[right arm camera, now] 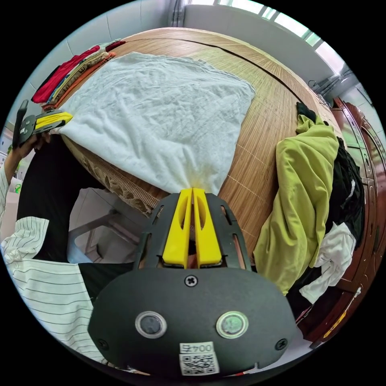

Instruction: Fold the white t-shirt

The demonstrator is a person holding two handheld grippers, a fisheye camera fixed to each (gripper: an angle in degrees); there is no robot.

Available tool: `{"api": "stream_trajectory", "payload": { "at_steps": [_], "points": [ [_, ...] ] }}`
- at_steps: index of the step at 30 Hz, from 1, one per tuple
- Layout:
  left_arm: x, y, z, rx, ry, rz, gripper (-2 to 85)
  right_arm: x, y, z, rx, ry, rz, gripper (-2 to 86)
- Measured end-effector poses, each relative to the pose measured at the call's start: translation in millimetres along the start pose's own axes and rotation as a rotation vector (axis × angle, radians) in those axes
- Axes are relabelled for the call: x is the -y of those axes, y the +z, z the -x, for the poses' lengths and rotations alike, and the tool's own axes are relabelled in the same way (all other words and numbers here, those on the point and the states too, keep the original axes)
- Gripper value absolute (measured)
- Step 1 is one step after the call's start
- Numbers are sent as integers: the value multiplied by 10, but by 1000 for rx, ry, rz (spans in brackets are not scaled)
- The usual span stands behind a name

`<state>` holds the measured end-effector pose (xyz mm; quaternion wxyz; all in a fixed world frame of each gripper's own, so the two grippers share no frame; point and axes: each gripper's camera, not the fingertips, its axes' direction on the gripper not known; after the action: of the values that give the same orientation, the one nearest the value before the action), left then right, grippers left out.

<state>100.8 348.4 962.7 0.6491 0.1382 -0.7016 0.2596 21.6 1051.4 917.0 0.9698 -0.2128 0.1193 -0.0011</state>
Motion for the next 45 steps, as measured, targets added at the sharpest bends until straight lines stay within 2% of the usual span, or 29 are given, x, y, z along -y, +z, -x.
{"api": "stream_trajectory", "payload": {
  "at_steps": [3,5,7,9,11,13,17,18,21,23,26,29,32,34,36,38,40,45],
  "points": [
    [100,-10,42,-24,-14,-2,2,-95,-68,-15,-36,-35,-5,-5],
    [174,-35,62,-29,-13,-5,2,-157,-201,-83,-88,47,-24,-3],
    [228,-86,92,-34,-18,-9,2,-239,-418,-98,-119,122,-131,2],
    [270,-213,149,-16,-61,-37,2,-234,-595,-48,28,164,-229,24],
    [335,-482,245,-48,-131,-142,2,-157,-621,85,132,149,-285,45],
    [419,-530,221,-69,-114,-174,3,-34,-564,297,178,95,-305,56],
    [506,13,123,-40,-19,31,2,108,-241,667,144,-61,-216,65],
    [486,1,146,-44,-23,9,2,69,-127,622,141,-67,-166,61],
    [545,-90,274,-44,-47,18,2,-139,-188,236,221,41,-200,60],
    [599,-309,325,-65,-85,-72,2,-334,-284,-12,243,106,-283,59],
    [789,-320,216,-100,-70,-86,2,-536,-29,-351,237,192,-161,51],
    [911,-164,70,-75,-21,-18,2,-764,-215,-609,291,276,-258,56],
    [924,-300,62,-76,-41,-73,2,-1055,-375,-944,286,395,-309,56],
    [942,-393,51,-105,-65,-112,2,-1250,-314,-1225,348,502,-293,56],
    [987,-440,-21,-147,-74,-145,2,-1490,-143,-1559,523,650,-290,55],
    [1111,-426,-211,-179,-39,-157,1,-1603,-43,-1676,652,706,-320,56],
    [1230,-388,-377,-167,8,-154,1,-1621,30,-1679,690,711,-315,60],
    [1510,-114,-471,-179,15,-96,2,-1473,-1,-1456,568,578,-264,25]
  ]
}}
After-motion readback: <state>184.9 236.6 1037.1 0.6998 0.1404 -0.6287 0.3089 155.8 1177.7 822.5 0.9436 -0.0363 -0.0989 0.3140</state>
